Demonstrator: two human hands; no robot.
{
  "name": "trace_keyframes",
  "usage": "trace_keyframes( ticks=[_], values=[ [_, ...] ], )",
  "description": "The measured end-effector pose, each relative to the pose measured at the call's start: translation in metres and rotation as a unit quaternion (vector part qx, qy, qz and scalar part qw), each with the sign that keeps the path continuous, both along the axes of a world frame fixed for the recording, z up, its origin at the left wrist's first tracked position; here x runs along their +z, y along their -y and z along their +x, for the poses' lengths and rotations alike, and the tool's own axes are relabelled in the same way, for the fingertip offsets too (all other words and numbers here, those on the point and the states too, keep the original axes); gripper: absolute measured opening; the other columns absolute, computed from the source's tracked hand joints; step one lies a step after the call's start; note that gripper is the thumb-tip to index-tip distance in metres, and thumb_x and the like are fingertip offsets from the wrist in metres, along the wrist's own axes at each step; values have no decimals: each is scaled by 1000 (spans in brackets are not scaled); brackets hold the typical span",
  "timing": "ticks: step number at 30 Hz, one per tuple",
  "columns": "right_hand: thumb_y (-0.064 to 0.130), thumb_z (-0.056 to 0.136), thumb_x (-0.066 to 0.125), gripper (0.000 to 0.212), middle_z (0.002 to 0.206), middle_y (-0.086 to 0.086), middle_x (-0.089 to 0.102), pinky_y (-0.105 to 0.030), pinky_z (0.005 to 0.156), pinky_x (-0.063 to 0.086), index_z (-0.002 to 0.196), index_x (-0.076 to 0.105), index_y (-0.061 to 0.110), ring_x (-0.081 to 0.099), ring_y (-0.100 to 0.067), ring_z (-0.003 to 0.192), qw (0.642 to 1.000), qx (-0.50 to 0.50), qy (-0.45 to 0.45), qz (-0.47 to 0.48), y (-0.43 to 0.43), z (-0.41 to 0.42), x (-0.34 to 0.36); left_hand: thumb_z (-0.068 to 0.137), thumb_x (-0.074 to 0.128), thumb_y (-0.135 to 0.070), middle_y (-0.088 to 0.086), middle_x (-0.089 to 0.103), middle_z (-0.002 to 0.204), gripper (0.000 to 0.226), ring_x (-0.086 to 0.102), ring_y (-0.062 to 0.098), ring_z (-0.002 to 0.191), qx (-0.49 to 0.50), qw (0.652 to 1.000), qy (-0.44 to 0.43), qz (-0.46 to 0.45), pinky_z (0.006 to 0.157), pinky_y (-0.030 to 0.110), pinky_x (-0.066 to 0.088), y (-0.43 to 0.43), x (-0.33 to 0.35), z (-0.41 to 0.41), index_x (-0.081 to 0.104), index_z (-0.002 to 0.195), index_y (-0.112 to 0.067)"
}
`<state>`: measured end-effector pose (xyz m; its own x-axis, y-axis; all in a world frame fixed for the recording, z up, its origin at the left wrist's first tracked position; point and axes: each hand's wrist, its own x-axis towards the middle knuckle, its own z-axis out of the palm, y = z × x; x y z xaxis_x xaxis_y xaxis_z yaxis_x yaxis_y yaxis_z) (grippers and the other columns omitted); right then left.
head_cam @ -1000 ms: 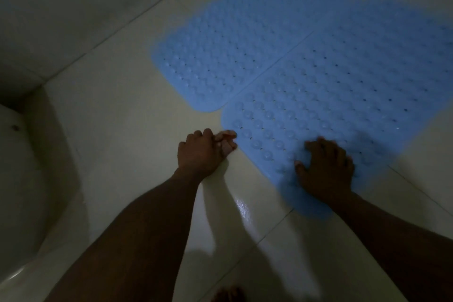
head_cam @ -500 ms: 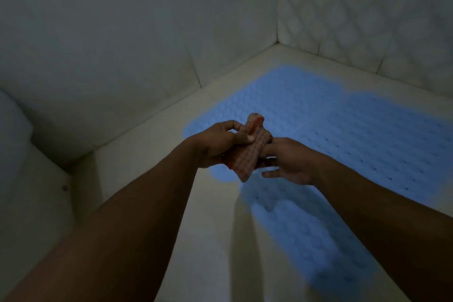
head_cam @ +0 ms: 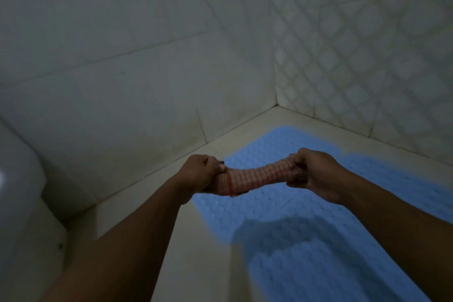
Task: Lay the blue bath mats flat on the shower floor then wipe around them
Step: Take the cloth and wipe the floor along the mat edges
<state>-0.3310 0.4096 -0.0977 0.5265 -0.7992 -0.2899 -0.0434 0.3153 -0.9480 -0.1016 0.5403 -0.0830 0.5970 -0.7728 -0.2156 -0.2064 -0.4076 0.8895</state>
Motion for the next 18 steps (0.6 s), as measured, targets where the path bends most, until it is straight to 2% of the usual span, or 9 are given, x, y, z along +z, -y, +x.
trace_keyframes(
  ticks=[4,6,8,9,11,13,14,16,18],
  values=[
    [-2,91,45,10,95,-22,59,-49,76,60,90,47,7,66,-36,89,999,32,-14,-15,7,-7,16,99,62,-9,17,67,94,9,69,24,71,36,999,-6,-38,48,31,57,9,9,-10,57,106,-5],
    [-1,94,42,17,95,-24,63,-47,74,60,100,50,13,69,-37,82,999,40,-18,-21,12,-9,21,97,61,-4,15,64,99,30,67,23,76,53,997,2,-55,51,31,57,16,10,-14,46,120,-14],
    [1,95,43,23,97,-24,66,-45,76,59,106,58,14,70,-35,84,997,61,-32,-34,18,-10,27,93,58,2,18,64,100,51,67,25,78,59,997,13,-49,60,36,60,24,11,-13,34,130,-23],
    [1,94,47,22,98,-23,67,-43,78,57,105,63,12,69,-33,87,995,80,-42,-45,21,-11,30,91,56,4,20,63,99,57,66,25,74,60,997,18,-34,59,36,60,28,13,-12,31,130,-29],
    [1,90,57,20,102,-21,70,-40,80,54,105,69,7,67,-30,94,988,132,-56,-65,26,-13,40,88,56,5,22,62,98,63,62,25,67,58,997,59,1,57,37,59,33,21,-12,35,130,-36],
    [-1,85,66,26,106,-17,71,-35,80,52,110,69,5,66,-25,97,974,185,-77,-101,29,-16,50,87,54,6,24,61,108,57,61,26,73,33,995,96,20,64,45,61,38,29,-12,47,129,-32],
    [-3,82,69,31,105,-14,72,-33,79,51,111,69,6,66,-22,95,964,204,-102,-134,31,-17,55,89,53,7,23,58,115,52,60,25,79,12,995,98,16,61,45,61,40,33,-14,53,128,-28],
    [-2,77,76,33,93,-6,73,-29,72,49,107,71,10,64,-14,81,931,216,-178,-233,35,-15,62,95,52,8,16,49,130,43,61,24,94,-42,995,86,7,53,33,56,43,40,-19,61,124,-22],
    [8,77,80,18,76,4,69,-25,63,47,90,74,18,59,-8,67,880,202,-255,-347,41,-13,65,99,54,4,11,53,129,34,64,20,96,-101,993,55,-5,55,23,53,44,48,-24,66,121,-18]
  ],
)
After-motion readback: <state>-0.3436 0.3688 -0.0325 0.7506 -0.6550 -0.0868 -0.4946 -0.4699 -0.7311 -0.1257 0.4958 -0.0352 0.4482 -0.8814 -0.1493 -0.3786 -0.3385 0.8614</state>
